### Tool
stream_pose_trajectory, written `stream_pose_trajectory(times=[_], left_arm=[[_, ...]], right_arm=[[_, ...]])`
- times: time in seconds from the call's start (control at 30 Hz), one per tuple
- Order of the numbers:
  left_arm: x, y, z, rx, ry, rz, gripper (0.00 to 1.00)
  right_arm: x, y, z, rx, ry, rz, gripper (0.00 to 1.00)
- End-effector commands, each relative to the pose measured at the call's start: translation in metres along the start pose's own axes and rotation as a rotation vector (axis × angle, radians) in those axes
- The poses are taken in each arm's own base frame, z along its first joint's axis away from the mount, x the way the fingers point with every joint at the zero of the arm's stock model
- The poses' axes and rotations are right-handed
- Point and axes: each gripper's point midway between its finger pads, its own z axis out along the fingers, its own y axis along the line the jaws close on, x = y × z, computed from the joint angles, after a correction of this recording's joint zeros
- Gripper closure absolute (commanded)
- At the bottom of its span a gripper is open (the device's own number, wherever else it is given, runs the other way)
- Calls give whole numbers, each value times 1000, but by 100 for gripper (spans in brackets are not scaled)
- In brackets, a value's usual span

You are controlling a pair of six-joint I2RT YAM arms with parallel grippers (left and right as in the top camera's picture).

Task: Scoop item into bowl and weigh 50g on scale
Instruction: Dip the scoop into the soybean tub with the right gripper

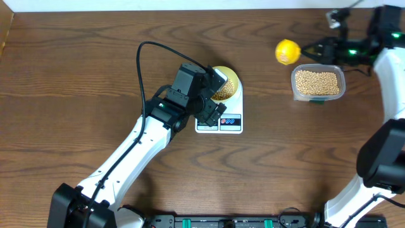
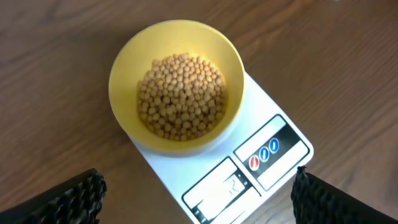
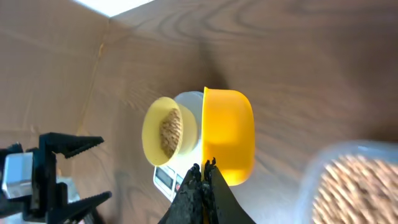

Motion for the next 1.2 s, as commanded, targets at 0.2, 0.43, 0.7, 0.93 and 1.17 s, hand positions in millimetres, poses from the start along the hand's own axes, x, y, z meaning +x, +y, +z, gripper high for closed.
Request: stream_pose_trajectory(times=[0.2, 0.43, 0.7, 0.93, 1.17], left_arm=[[0, 1, 0, 0, 12, 11, 2], [10, -2, 0, 10, 54, 6, 2], [53, -13, -7, 51, 229, -55, 2], [79, -23, -14, 92, 339, -89, 2], [106, -43, -7, 167, 394, -18, 2]], right_arm=[[19, -41, -56, 293, 10, 144, 98], [24, -59, -77, 622, 40, 108, 98], [32, -69, -80, 932, 150, 5, 98], [31, -64, -79, 1120, 207, -99, 99], [32, -59, -75, 1147, 231, -134, 99]])
